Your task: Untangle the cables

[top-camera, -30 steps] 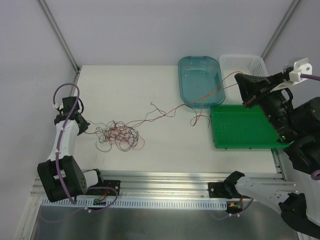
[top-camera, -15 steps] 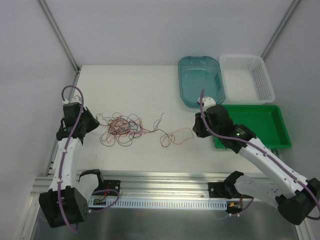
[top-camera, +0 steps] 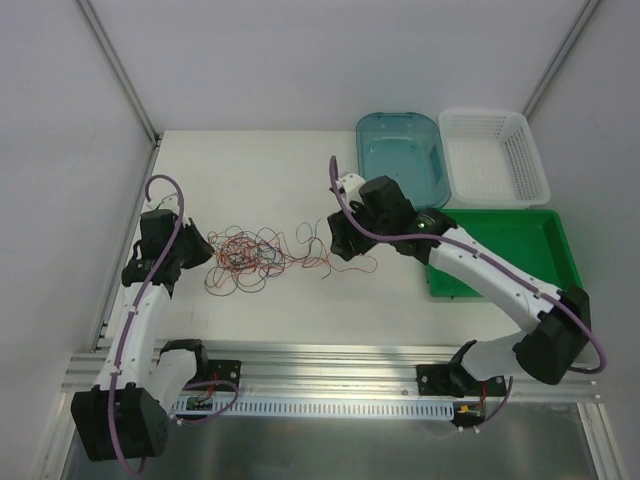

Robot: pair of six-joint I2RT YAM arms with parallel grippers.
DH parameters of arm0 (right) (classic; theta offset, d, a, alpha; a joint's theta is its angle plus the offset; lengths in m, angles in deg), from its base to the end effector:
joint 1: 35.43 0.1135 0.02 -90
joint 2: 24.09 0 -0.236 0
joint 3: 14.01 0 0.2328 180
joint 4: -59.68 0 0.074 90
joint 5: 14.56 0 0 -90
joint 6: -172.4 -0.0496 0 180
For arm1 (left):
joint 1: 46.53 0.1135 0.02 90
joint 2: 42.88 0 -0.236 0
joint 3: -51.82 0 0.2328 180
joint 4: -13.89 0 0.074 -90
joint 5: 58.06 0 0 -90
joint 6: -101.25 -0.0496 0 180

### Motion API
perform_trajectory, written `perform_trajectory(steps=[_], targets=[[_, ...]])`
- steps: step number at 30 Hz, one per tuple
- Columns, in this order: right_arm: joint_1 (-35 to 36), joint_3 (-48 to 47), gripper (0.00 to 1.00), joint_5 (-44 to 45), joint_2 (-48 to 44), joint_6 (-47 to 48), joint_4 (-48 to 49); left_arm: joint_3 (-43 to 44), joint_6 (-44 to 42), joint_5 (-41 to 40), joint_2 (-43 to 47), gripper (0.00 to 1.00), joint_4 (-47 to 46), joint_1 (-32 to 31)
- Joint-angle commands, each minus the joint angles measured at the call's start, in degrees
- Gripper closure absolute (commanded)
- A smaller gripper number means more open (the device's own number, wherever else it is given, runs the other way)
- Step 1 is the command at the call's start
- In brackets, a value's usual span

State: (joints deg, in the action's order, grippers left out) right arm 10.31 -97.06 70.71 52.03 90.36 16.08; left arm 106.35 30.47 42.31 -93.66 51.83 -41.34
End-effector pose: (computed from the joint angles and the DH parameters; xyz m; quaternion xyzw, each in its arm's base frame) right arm 0.2019 0.2130 0.2970 -0.4198 0.7883 0.1801 0.4123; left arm 0.2046 0.0096 0.2426 -0.1447 0.8692 -0.1362 0.4528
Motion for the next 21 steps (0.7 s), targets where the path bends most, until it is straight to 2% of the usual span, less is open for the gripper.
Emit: perform_trajectory(steps=[1,6,9,21], targets=[[0.1,-10.3,0.41,-9.3,9.2,7.8,5.5,-0.4,-0.3,0.9,-0.5,1.00,-0.9,-0.4],[0.1,-21.8,0.40,-15.9,26.8,14.0,7.0,-0.3,0.4,0.7,-1.9,1.00,-0.2,-0.4],[0.1,-26.6,0.39,-17.7,34.0,15.5,9.5,0.0,0.7,0.9,-3.2,1.00,0.5,-0.3],[0.1,-39.2,0.39,-16.5,53.0,14.0,19.0,1.9,0.7,3.0,-13.4,1.00,3.5,-1.6]])
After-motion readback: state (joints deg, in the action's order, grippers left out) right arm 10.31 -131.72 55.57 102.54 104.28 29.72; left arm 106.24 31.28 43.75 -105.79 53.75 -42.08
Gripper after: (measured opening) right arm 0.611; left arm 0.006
